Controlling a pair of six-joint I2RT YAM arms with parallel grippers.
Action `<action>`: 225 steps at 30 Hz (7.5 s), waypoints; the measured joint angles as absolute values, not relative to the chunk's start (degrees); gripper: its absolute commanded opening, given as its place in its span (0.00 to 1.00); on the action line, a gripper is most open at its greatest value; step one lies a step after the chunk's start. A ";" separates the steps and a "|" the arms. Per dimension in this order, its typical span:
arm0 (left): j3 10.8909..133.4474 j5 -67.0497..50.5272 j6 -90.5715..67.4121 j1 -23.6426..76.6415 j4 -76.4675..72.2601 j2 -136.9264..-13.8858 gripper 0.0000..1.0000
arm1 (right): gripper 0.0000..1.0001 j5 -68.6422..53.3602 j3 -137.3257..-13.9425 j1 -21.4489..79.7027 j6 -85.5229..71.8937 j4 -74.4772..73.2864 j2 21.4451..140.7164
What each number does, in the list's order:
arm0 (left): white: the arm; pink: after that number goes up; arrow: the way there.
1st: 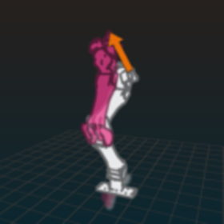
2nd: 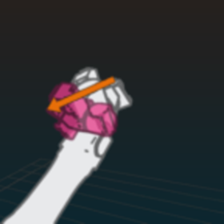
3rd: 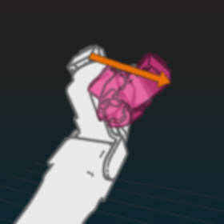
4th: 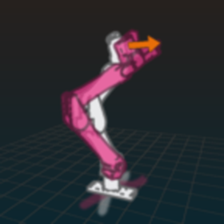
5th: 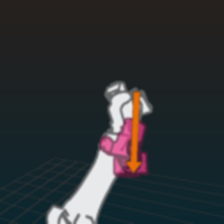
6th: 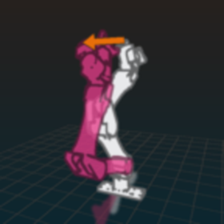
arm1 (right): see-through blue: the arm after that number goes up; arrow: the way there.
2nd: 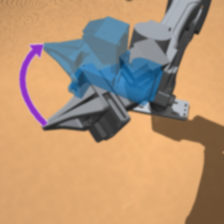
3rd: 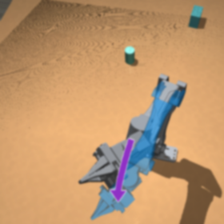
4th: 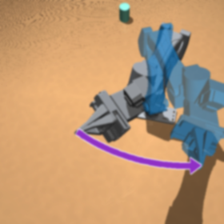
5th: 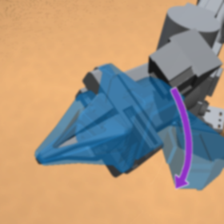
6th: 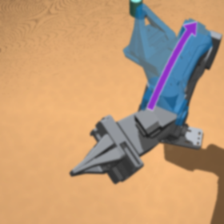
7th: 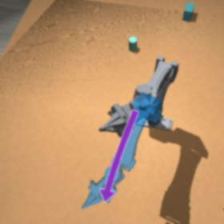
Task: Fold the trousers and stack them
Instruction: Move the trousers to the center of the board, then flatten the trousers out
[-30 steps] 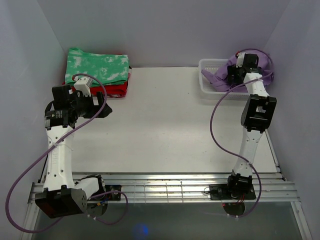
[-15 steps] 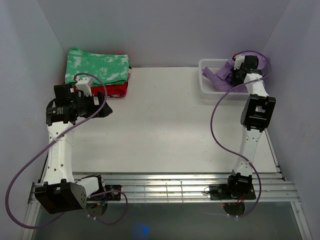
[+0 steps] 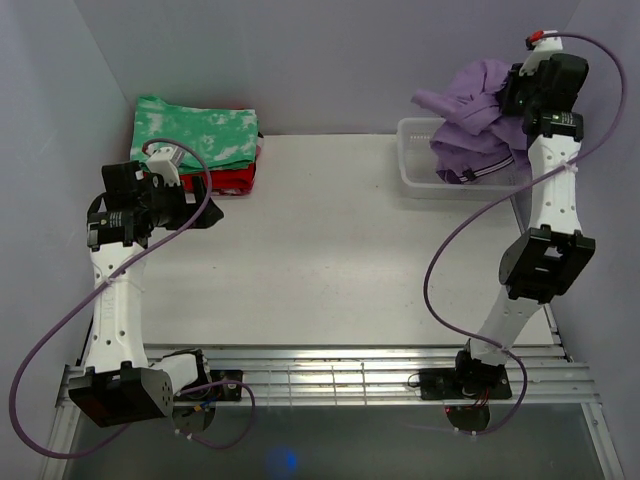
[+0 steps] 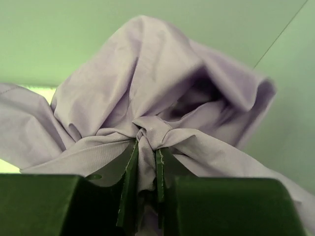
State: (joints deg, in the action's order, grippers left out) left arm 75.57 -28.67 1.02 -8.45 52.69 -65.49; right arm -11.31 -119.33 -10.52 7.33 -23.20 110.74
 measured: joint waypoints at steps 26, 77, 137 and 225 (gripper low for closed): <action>78.52 -27.70 -0.47 -8.45 52.36 -65.78 0.98 | 0.08 -34.41 -86.35 -1.21 -9.72 -7.07 63.29; 93.45 -28.05 11.51 36.73 56.84 -104.66 0.00 | 0.82 -35.68 -45.60 8.73 4.16 -30.35 72.58; 87.99 -8.86 -6.50 2.94 41.39 -78.67 0.00 | 0.12 -3.79 -40.38 65.80 60.75 -2.07 77.32; 74.28 -27.99 -0.36 47.44 36.45 -94.65 0.00 | 0.75 -21.98 -62.41 12.56 19.33 -49.30 64.12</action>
